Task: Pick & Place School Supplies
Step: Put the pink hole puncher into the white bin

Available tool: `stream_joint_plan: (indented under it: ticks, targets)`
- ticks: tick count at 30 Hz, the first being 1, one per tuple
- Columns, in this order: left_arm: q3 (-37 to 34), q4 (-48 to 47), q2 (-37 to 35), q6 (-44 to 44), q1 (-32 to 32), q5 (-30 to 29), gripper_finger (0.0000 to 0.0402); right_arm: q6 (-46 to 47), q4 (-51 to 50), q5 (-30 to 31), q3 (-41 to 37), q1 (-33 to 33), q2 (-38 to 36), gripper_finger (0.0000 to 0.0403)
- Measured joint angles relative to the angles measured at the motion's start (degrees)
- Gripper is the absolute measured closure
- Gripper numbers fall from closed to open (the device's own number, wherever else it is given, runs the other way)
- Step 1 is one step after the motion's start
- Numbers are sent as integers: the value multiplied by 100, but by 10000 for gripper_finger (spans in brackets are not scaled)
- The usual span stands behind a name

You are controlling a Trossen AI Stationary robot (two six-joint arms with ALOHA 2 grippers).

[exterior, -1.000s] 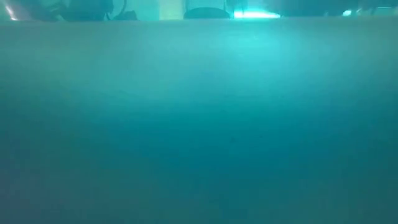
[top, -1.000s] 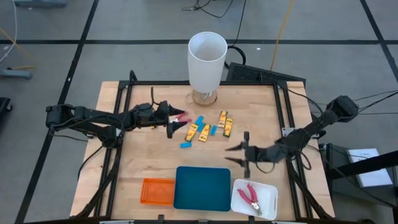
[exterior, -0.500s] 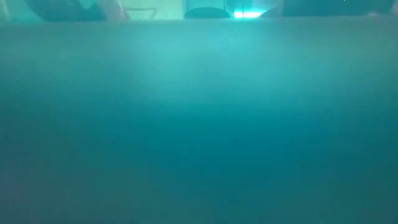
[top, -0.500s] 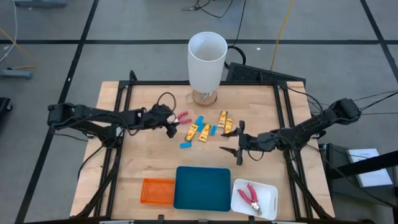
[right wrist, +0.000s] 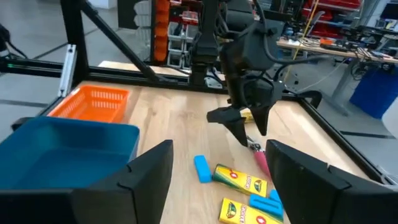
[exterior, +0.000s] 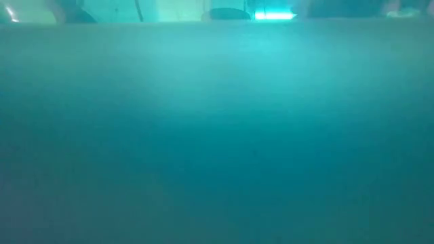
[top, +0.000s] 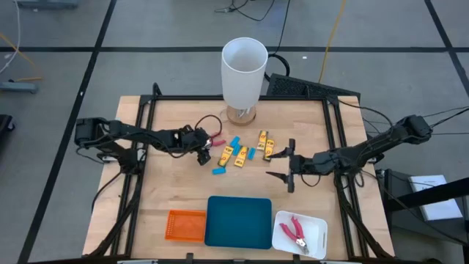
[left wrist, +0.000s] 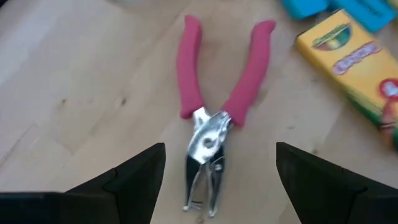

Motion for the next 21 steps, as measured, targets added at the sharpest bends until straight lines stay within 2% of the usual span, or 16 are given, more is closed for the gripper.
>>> stream_joint_plan:
  ticks: [6, 11, 21]
  targets:
    - [0, -60, -6, 166, 266, 65, 94, 174, -518, 2, 0, 130, -371, 167]
    - [0, -22, 108, 227, 459, 420, 94, 258, -624, -3, 0, 130, -325, 172]
    - [25, 94, 664, 205, 424, 613, 94, 318, -636, -6, -1, 130, -239, 171]
